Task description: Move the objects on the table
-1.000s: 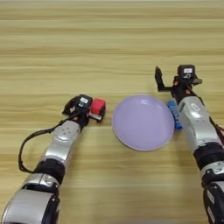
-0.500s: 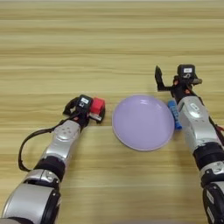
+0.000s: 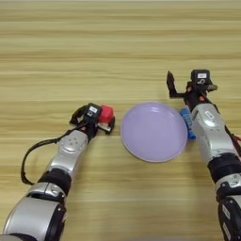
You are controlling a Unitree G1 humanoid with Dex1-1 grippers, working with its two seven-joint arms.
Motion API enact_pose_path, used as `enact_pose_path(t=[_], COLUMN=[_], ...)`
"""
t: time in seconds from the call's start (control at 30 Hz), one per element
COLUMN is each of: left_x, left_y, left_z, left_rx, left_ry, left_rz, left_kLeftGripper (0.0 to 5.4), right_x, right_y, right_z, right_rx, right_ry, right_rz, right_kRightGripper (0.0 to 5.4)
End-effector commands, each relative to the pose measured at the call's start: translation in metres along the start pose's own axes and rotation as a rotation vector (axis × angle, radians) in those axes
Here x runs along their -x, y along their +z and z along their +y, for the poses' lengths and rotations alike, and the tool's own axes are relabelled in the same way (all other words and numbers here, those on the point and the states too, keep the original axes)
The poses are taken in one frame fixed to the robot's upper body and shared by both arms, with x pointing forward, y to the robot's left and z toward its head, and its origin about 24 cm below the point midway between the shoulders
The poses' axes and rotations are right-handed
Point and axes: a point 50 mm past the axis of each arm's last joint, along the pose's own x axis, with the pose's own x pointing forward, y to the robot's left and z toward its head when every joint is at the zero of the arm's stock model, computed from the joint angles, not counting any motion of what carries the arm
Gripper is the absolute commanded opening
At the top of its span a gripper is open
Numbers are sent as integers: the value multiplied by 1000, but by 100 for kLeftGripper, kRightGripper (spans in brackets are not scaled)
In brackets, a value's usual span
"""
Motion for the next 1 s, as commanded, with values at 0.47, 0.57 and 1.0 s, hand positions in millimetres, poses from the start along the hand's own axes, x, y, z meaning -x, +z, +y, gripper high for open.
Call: enact_pose_path(t=[0.47,0.57,1.0], left_x=[-2,-3,-4], left_y=[-1,-1,1], left_z=[3,3,5], left_rx=[15,16,19], left_ry=[-15,-14,-13], left_rz=[23,26,16], left_kLeftGripper=[437,408,260], right_x=[-4,-4,-4], right_y=[5,5,5], right_z=[5,5,6], right_rx=[3,2,2], right_ry=[7,7,8], right_rz=[3,3,5], right_kRightGripper=[540,540,540])
